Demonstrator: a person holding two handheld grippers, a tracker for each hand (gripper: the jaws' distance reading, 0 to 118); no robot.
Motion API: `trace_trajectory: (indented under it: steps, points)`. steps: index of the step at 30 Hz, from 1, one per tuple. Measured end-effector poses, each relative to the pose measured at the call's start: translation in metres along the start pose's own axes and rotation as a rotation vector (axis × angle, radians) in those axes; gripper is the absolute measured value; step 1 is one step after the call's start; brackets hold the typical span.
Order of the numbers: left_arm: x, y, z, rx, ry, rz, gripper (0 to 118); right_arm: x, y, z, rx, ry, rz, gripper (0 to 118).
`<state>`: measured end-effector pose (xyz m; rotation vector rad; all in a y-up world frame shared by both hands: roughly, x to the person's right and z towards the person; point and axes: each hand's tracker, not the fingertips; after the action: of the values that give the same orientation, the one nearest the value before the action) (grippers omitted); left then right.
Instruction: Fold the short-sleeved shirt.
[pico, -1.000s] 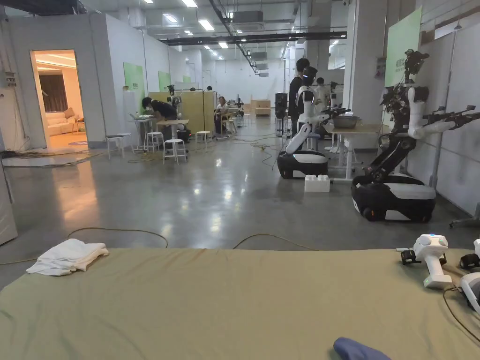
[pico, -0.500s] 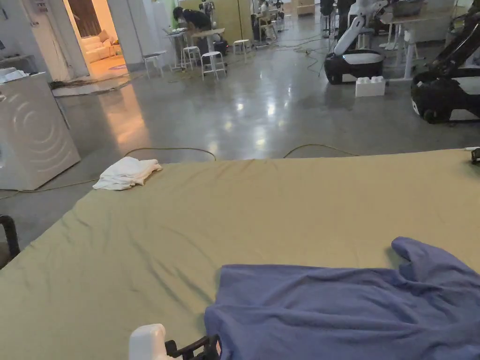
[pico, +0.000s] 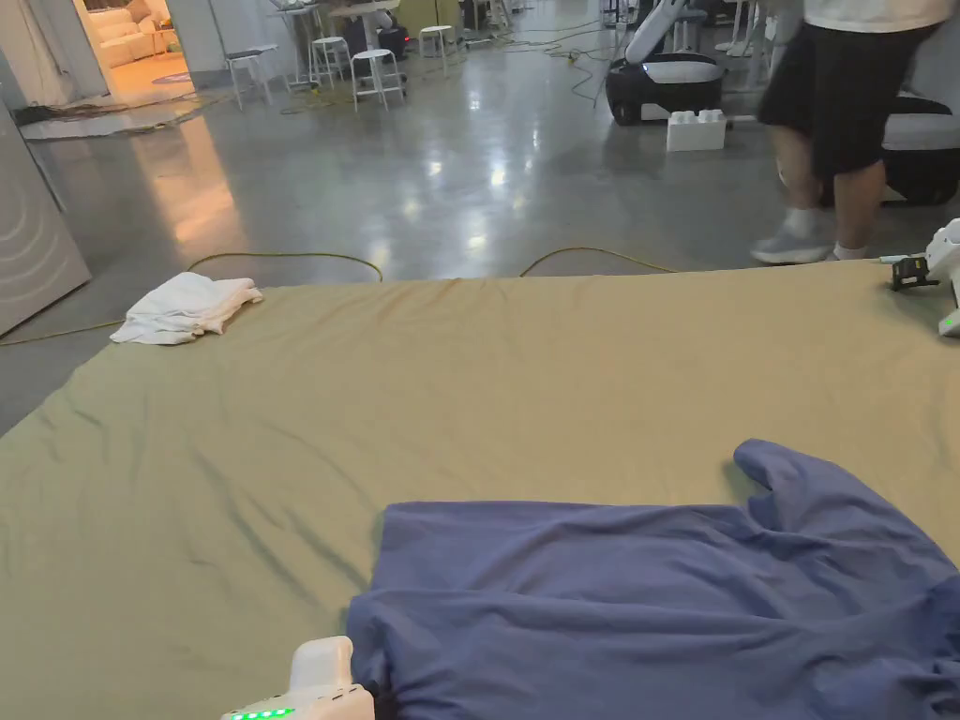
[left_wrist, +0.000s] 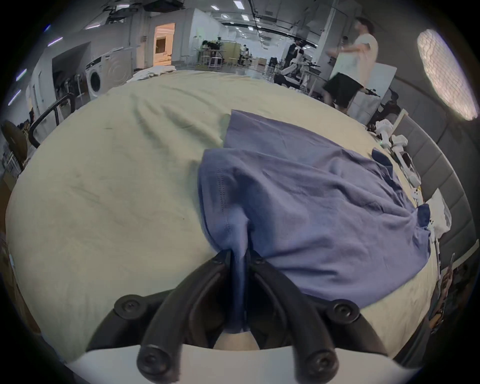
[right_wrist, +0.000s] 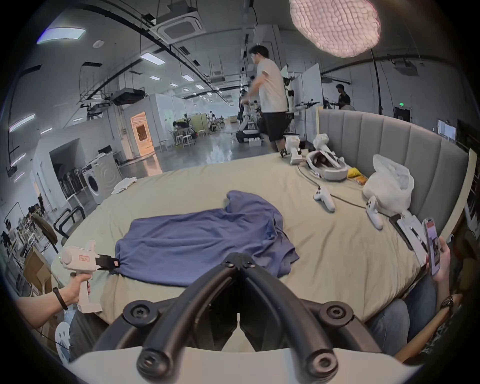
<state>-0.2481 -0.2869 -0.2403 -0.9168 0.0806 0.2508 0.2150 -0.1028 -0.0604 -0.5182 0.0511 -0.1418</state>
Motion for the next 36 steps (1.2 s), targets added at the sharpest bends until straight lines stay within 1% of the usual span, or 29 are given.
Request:
trace_trajectory:
  steps: [1,3,4,5,6,7,8,11,12,13,15,16,17,18,19,20,21,22,23,24,25,27,28,29,31,32,36]
  points:
    - [0.000,0.000,0.000,-0.005,0.030,-0.010,11,0.002,-0.002,-0.006,-0.014,0.005,-0.006,0]
    - [0.005,0.001,-0.002,-0.014,0.041,-0.024,11,0.005,-0.006,-0.025,-0.046,0.034,-0.026,0]
    - [0.007,0.001,-0.004,-0.022,0.054,-0.037,10,0.012,-0.009,-0.044,-0.090,0.044,-0.041,9]
    - [0.007,0.002,-0.005,-0.031,0.057,-0.050,11,0.019,-0.013,-0.062,-0.131,0.053,-0.053,32]
    - [0.008,0.002,-0.006,-0.045,0.062,-0.067,10,0.029,-0.019,-0.084,-0.157,0.058,-0.072,63]
    - [0.008,0.002,-0.006,-0.047,0.063,-0.075,10,0.038,-0.026,-0.109,-0.193,0.022,-0.101,73]
    - [0.008,0.002,-0.006,-0.052,0.063,-0.079,11,0.046,-0.032,-0.129,-0.235,-0.015,-0.123,71]
    - [0.007,0.004,-0.008,-0.060,0.061,-0.079,11,0.077,-0.047,-0.190,-0.287,-0.117,-0.229,71]
    - [0.007,0.004,-0.008,-0.063,0.060,-0.079,11,0.082,-0.049,-0.209,-0.318,-0.149,-0.248,71]
    - [0.007,0.006,-0.009,-0.066,0.060,-0.082,10,0.087,-0.051,-0.225,-0.364,-0.179,-0.250,71]
    - [0.007,0.005,-0.009,-0.067,0.060,-0.086,11,0.091,-0.061,-0.248,-0.396,-0.209,-0.253,70]
    - [0.008,0.004,-0.008,-0.066,0.061,-0.087,11,0.090,-0.064,-0.251,-0.424,-0.220,-0.235,62]
    - [0.007,0.005,-0.010,-0.064,0.062,-0.088,11,0.085,-0.064,-0.248,-0.379,-0.226,-0.201,59]
    - [0.008,0.004,-0.009,-0.059,0.064,-0.087,10,0.080,-0.062,-0.241,-0.342,-0.218,-0.166,43]
    - [0.008,0.003,-0.007,-0.056,0.064,-0.088,10,0.077,-0.057,-0.239,-0.332,-0.244,-0.131,8]
    - [0.007,0.003,-0.003,-0.045,0.060,-0.093,8,0.077,-0.053,-0.239,-0.348,-0.230,-0.149,8]
    - [0.006,0.004,0.008,-0.006,0.031,-0.088,8,0.079,-0.048,-0.238,-0.378,-0.230,-0.143,7]
    - [0.002,0.005,0.023,0.039,0.026,-0.054,7,0.078,-0.046,-0.228,-0.352,-0.219,-0.161,7]
    - [-0.001,0.006,0.036,0.044,0.028,-0.029,7,0.079,-0.040,-0.219,-0.319,-0.220,-0.165,7]
    - [-0.007,0.007,0.052,0.062,-0.006,-0.006,7,0.079,-0.034,-0.210,-0.316,-0.223,-0.163,7]
    - [-0.014,0.010,0.065,0.068,-0.029,0.014,7,0.078,-0.030,-0.200,-0.286,-0.224,-0.154,7]
    - [-0.023,0.010,0.086,0.049,-0.034,0.022,7,0.070,-0.027,-0.180,-0.287,-0.220,-0.132,7]
    - [-0.025,0.005,0.096,0.050,-0.030,0.022,7,0.069,-0.028,-0.168,-0.273,-0.188,-0.114,7]
    - [-0.028,0.001,0.103,0.037,-0.028,0.013,7,0.067,-0.030,-0.158,-0.287,-0.181,-0.086,8]
    - [-0.032,-0.020,0.124,0.040,-0.056,-0.012,7,0.057,-0.043,-0.131,-0.297,-0.205,-0.019,7]
    - [-0.032,-0.031,0.130,0.014,-0.050,-0.029,7,0.054,-0.050,-0.118,-0.296,-0.213,-0.003,7]
    - [-0.034,-0.068,0.146,-0.017,-0.049,-0.039,7,0.053,-0.080,-0.086,-0.332,-0.217,0.006,7]
